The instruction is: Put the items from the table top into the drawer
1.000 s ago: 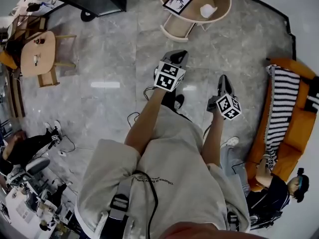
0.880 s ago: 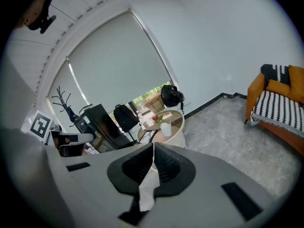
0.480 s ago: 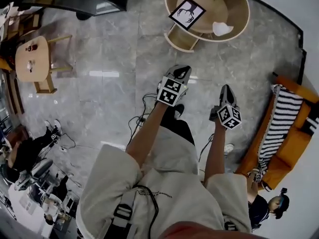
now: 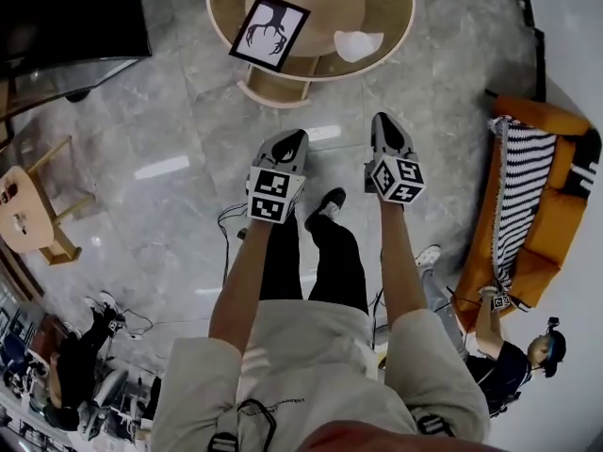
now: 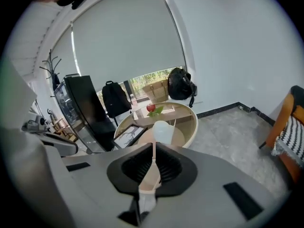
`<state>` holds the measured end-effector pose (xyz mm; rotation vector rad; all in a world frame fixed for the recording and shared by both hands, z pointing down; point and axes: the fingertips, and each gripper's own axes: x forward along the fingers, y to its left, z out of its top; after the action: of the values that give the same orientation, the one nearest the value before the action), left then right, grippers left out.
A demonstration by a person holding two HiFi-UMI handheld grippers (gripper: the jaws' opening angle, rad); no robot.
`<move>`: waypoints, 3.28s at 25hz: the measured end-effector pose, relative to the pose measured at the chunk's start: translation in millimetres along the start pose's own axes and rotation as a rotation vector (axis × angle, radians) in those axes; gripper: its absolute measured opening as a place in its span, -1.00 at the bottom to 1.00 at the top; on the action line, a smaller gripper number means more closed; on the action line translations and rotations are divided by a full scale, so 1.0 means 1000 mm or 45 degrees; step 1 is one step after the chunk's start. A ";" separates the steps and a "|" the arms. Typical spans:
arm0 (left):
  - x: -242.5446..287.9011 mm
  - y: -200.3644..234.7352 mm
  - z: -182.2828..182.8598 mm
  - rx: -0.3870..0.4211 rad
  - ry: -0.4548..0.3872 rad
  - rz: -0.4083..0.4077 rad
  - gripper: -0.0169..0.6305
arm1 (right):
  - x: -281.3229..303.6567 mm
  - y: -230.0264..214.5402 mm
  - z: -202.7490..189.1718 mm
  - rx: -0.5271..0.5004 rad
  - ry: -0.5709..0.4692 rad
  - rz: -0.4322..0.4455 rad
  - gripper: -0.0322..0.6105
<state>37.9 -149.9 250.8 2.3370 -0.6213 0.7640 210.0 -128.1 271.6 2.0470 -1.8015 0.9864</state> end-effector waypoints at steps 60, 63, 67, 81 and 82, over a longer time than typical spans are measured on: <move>0.181 0.231 -0.269 0.119 -0.656 0.475 -0.88 | 0.251 0.149 -0.263 -1.245 -0.256 0.977 -0.16; 0.203 0.241 -0.280 0.138 -0.634 0.466 -0.88 | 0.305 0.130 -0.301 -1.249 -0.100 0.962 -0.16; 0.217 0.254 -0.273 0.172 -0.646 0.467 -0.88 | 0.369 0.118 -0.326 -1.275 0.066 0.900 -0.16; 0.216 0.268 -0.292 0.123 -0.651 0.487 -0.88 | 0.455 0.109 -0.366 -1.149 0.292 0.729 -0.16; 0.214 0.265 -0.291 0.126 -0.654 0.486 -0.88 | 0.453 0.106 -0.365 -1.140 0.286 0.721 -0.16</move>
<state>-67.8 -197.8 683.5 2.5533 -1.3036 0.3430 -4.0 -291.7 798.2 0.8864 -2.1695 0.3424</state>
